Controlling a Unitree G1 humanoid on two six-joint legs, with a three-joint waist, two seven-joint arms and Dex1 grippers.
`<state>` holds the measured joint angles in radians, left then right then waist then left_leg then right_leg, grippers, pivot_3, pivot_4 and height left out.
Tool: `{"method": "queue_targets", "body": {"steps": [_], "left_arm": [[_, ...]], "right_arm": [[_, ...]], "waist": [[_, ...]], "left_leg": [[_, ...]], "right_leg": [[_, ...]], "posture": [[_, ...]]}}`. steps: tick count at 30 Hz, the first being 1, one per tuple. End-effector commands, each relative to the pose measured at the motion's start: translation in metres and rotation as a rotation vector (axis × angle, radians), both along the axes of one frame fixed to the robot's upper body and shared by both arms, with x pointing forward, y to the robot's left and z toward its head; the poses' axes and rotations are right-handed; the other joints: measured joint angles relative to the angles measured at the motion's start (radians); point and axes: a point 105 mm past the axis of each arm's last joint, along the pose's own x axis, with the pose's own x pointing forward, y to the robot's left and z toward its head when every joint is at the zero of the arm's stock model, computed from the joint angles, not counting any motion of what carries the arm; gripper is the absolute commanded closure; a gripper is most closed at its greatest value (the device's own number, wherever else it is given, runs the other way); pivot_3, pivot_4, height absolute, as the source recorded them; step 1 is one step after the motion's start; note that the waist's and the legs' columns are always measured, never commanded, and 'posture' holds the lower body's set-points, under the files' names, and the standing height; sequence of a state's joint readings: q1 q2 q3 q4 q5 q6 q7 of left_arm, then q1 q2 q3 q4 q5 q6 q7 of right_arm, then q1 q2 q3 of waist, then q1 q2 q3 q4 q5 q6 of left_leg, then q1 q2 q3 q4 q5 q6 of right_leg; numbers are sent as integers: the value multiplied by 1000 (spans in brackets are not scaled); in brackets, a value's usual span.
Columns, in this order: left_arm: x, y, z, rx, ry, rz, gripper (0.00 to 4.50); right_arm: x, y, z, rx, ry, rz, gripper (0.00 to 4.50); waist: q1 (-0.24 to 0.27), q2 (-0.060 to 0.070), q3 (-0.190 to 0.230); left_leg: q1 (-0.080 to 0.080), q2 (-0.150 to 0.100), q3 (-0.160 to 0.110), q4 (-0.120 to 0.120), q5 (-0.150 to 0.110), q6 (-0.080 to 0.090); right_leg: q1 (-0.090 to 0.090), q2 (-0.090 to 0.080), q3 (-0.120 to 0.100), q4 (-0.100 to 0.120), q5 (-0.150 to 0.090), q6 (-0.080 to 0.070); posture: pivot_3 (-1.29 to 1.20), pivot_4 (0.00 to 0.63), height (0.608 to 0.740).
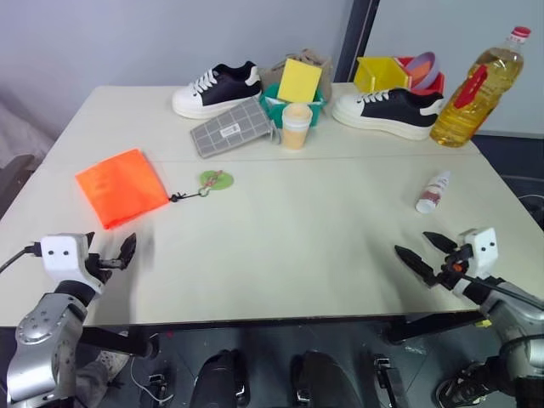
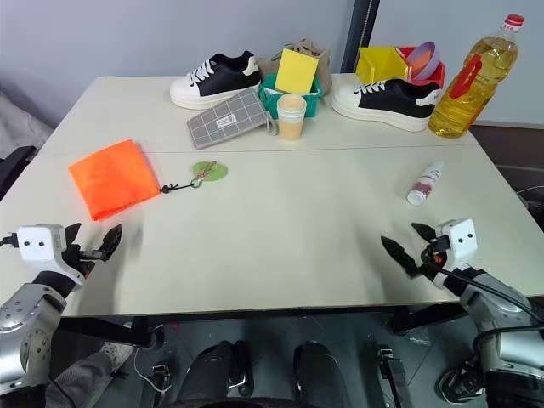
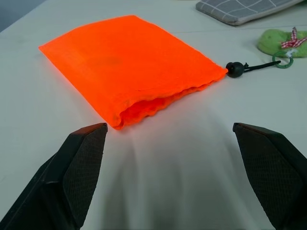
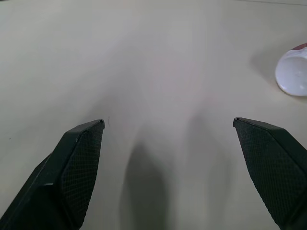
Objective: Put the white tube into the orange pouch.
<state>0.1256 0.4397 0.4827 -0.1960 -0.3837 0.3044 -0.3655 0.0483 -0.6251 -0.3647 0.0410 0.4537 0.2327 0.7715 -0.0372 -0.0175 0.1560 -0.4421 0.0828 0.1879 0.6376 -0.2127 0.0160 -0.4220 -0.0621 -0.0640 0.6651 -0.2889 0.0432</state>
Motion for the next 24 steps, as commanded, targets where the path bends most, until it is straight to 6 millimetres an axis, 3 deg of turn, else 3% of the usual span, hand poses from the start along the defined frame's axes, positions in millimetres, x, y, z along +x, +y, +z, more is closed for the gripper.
{"method": "queue_targets", "body": {"steps": [1, 11, 17, 19, 24], "left_arm": [[-1, -2, 8, 15, -26, -16, 0], [0, -3, 7, 28, -29, -5, 0], [-1, -19, 9, 82, -43, -64, 0], [4, -29, 10, 127, -53, -105, 0], [21, -33, 12, 381, -47, -102, 0]], "right_arm": [[3, 4, 16, -6, -61, 13, 46], [8, 16, 22, 34, -59, 66, 46], [16, 54, 34, 71, -66, 202, 46], [17, 77, 40, 78, -89, 267, 46], [13, 122, 50, 110, -127, 386, 46]], "waist": [[0, 0, 0], [-1, 0, 0], [-2, 0, 0], [0, 0, 0], [3, 0, 0]], "left_leg": [[0, 0, 0, 0, 0, 0], [0, 0, 0, 0, 0, 0], [0, 0, 0, 0, 1, 1], [0, 0, 0, 0, 1, 1], [0, 0, 0, 0, 0, -1]], "right_leg": [[0, 0, 0, 0, 0, 0], [0, 0, 0, 0, 0, 0], [0, 0, 0, 0, 0, 0], [0, 0, 0, 0, 0, 1], [0, 0, 0, 0, 0, 0]], "posture": [[0, 150, 740], [0, 150, 740], [0, 150, 740], [0, 150, 740], [0, 150, 740]]}}
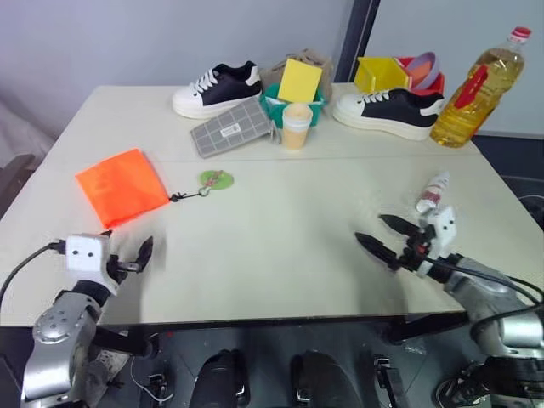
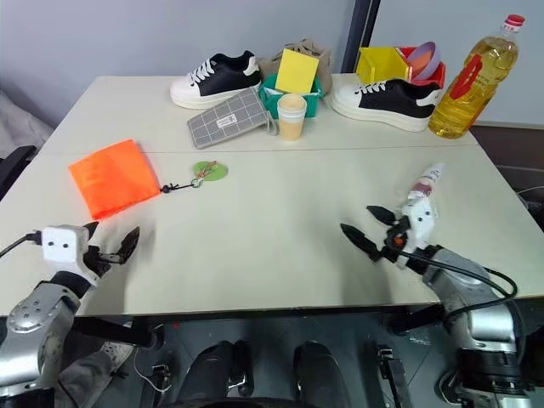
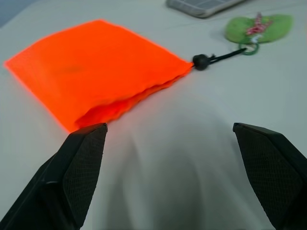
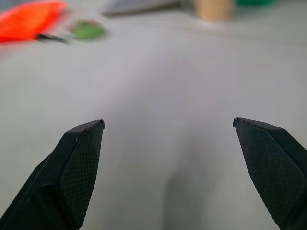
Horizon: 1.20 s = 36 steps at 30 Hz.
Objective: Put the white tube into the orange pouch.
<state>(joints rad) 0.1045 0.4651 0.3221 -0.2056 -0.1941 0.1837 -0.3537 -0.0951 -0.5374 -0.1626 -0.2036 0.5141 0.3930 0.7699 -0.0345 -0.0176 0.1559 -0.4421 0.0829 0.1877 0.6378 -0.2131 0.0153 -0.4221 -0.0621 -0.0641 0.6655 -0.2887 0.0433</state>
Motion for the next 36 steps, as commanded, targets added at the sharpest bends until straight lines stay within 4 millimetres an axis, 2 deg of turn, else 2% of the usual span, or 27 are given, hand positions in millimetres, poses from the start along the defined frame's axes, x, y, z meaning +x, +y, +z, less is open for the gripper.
{"method": "queue_targets", "body": {"steps": [1, 7, 11, 22, 36], "left_arm": [[8, 2, 11, 189, -44, 15, 0], [26, 13, 18, 515, -54, 62, 0], [35, 28, 25, 599, -55, 113, 0], [49, 38, 22, 672, -35, 113, 0], [54, 66, 27, 665, -44, 254, 0]], "right_arm": [[-5, 20, 15, 15, -53, 58, 46], [-11, 55, 19, 57, -65, 143, 46], [-11, 66, 19, 72, -67, 157, 46], [-9, 66, 21, 77, -81, 141, 46], [-8, 65, 20, 72, -85, 124, 46]], "waist": [[2, 0, 0], [0, 0, 0], [-2, 0, 0], [-2, 0, 0], [-2, 0, 0]], "left_leg": [[0, 0, 0, 0, 0, 0], [0, 0, 0, 0, -1, 1], [0, 0, 1, -1, -1, 1], [-1, 0, 1, -1, 0, 1], [-1, 0, 2, -1, 1, 3]], "right_leg": [[0, 0, 0, 0, 0, 0], [-1, 0, 0, 0, 0, 0], [-1, -1, 0, 0, 0, 0], [-2, -1, 0, 0, 2, 3], [-2, 0, 0, 1, 2, 4]], "posture": [[0, 150, 740], [0, 150, 740], [0, 150, 740], [0, 150, 740], [0, 150, 740]]}}
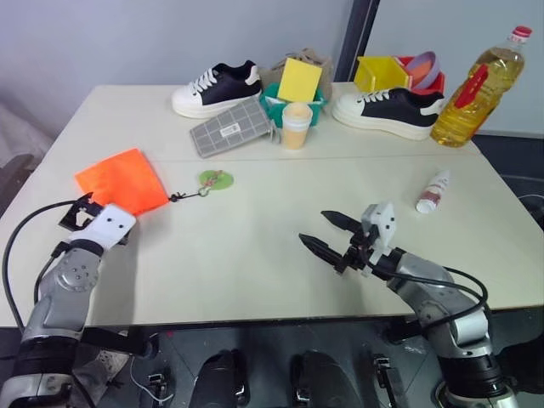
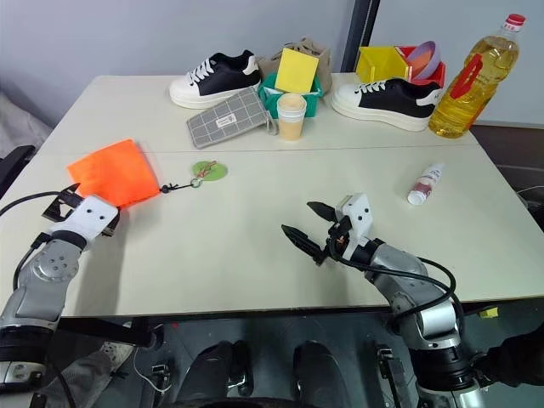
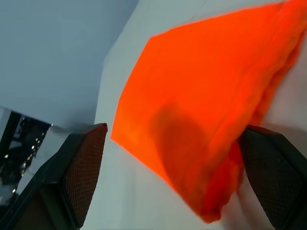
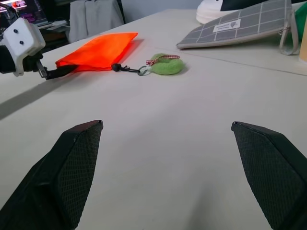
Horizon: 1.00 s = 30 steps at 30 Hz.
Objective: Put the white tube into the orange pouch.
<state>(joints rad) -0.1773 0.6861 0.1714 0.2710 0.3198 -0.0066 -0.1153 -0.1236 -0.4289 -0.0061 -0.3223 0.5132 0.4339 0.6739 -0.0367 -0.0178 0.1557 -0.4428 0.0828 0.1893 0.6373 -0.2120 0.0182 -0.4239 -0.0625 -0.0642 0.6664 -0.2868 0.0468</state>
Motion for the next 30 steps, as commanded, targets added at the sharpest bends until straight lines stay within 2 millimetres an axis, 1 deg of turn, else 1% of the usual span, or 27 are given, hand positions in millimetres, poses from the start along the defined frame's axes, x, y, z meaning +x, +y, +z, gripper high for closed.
{"method": "queue_targets", "body": {"steps": [1, 4, 7, 10, 13, 17, 21, 25, 30], "left_arm": [[3, 7, 19, -3, -79, 23, 0], [3, 9, 17, -79, -84, 30, 0], [2, 6, 13, -202, -85, 5, 0], [-1, 1, 14, -318, -104, -33, 0], [-5, 3, 16, -362, -113, -45, 0], [-7, 10, 19, -355, -116, -30, 0], [-5, 14, 22, -330, -131, -9, 0], [-1, 14, 24, -233, -130, -1, 0], [5, 14, 25, -156, -132, 9, 0]], "right_arm": [[-1, 3, 15, 6, -69, 7, 46], [-1, 3, 14, 6, -70, 5, 46], [-2, 2, 14, 5, -70, 1, 46], [-1, 2, 13, 5, -70, 0, 46], [-1, 2, 12, 7, -71, -2, 46], [-2, 4, 9, 13, -71, -3, 46], [-3, 4, 8, 15, -71, -2, 46], [-2, 5, 10, 15, -75, -4, 46], [-1, 8, 14, 15, -84, -4, 46]], "waist": [[1, 0, 0], [2, 0, 0], [1, 0, 0], [1, 0, 0], [0, 0, 0], [0, -1, 0], [2, -1, 0], [2, -1, 0], [2, -1, 0]], "left_leg": [[0, 0, 0, 0, 0, 0], [0, 0, 0, 0, 0, 0], [0, 0, 0, 0, 0, 0], [0, 0, 0, 1, 0, 0], [0, 0, 0, 1, 0, 0], [0, 0, 0, 1, 1, 0], [0, 0, 0, 2, 0, 0], [0, 0, 0, 2, 0, 0], [0, 0, 0, 2, 0, 0]], "right_leg": [[0, 0, 0, 0, 0, 0], [0, 0, 0, 0, 0, 0], [0, 0, 0, 0, 0, 0], [0, 0, 0, 1, 0, 0], [0, 1, 0, 1, 0, 1], [0, 1, 0, 2, 0, 1], [1, 1, 0, 2, 0, 1], [1, 1, 0, 2, 0, 0], [1, 0, 0, 2, 0, 0]], "posture": [[0, 150, 740], [0, 150, 740], [0, 150, 740], [0, 150, 740], [0, 150, 740], [0, 150, 740], [0, 150, 740], [0, 150, 740], [0, 150, 740]]}}
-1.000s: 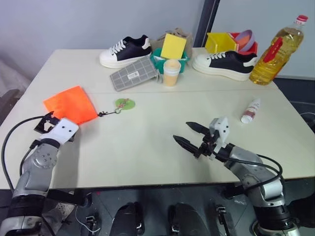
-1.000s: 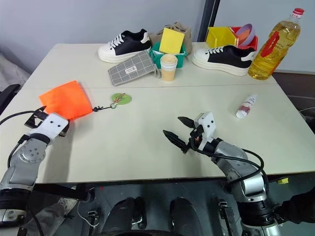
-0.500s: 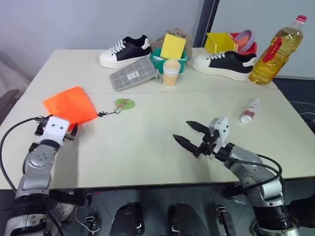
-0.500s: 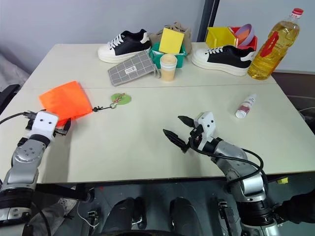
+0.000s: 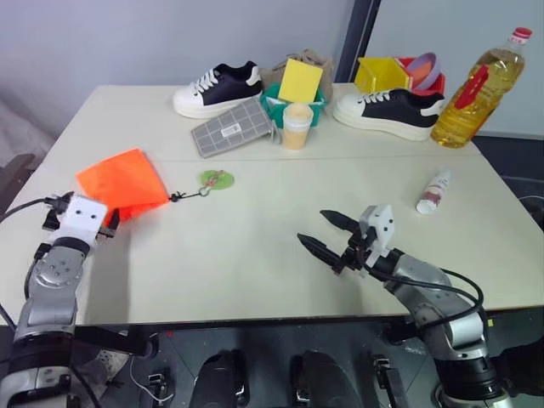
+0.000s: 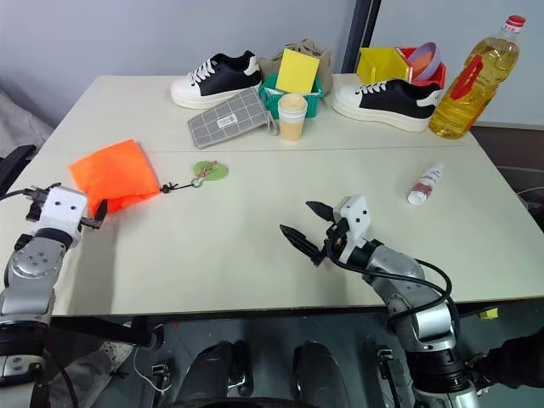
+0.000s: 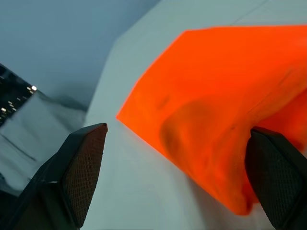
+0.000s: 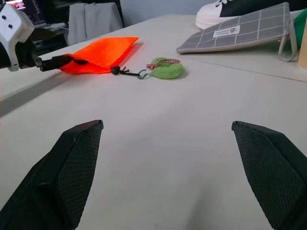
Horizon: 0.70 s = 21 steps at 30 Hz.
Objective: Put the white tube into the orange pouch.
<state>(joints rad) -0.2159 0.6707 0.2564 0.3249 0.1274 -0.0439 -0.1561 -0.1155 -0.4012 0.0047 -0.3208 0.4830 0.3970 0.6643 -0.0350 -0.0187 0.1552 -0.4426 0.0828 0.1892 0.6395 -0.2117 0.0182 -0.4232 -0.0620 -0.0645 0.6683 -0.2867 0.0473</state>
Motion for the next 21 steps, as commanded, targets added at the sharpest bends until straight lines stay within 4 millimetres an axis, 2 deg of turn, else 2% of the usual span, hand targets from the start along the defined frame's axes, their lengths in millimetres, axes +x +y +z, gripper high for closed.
{"method": "queue_targets", "body": {"steps": [1, 3, 6, 7, 12, 13, 18, 21], "left_arm": [[5, 0, 11, 81, -28, 6, 0], [8, -2, 9, 98, -19, 1, 0], [11, -3, 7, 107, -12, -2, 837], [12, -4, 6, 108, -9, -3, 1248], [14, -4, 3, 111, 5, -6, 4037], [14, -4, 3, 111, 4, -8, 4428], [15, -6, 4, 111, 5, -21, 4428], [16, -17, 7, 73, -12, -81, 4428]], "right_arm": [[-1, 5, 15, 9, -59, 9, 46], [0, 5, 17, 8, -62, 9, 46], [0, 3, 17, 6, -65, 5, 0], [0, 2, 17, 5, -65, 4, 0], [1, -2, 14, 2, -66, -3, 0], [1, -2, 13, 2, -65, -5, 0], [2, -2, 11, 2, -67, -10, 0], [3, -1, 11, 3, -71, -13, 0]], "waist": [[0, 0, 0], [0, 0, 0], [-1, 0, 0], [-1, 0, 0], [-1, 0, 0], [-1, 0, 0], [0, 0, 0], [0, 0, 0]], "left_leg": [[0, 0, 0, 0, 0, 0], [0, 0, 0, 0, 0, 0], [0, 0, 0, 0, 0, 0], [0, 0, 0, 0, 0, 0], [0, 0, 0, 1, 0, 0], [0, 0, 0, 1, 0, 0], [0, 0, 0, 1, 0, 0], [0, 0, 0, 1, 0, 0]], "right_leg": [[0, 0, 0, 0, 0, 0], [0, 0, 0, 0, 0, 0], [0, 0, 0, 0, 0, 0], [0, 0, 0, 0, 0, 0], [0, 0, 0, 0, 0, 0], [0, 0, 0, 0, 0, 0], [0, 0, 0, 1, 0, 0], [0, 0, 0, 1, 0, 0]], "posture": [[0, 150, 740], [0, 150, 740], [0, 150, 740], [0, 150, 740], [0, 150, 740], [0, 150, 740], [0, 150, 740], [0, 150, 740]]}}
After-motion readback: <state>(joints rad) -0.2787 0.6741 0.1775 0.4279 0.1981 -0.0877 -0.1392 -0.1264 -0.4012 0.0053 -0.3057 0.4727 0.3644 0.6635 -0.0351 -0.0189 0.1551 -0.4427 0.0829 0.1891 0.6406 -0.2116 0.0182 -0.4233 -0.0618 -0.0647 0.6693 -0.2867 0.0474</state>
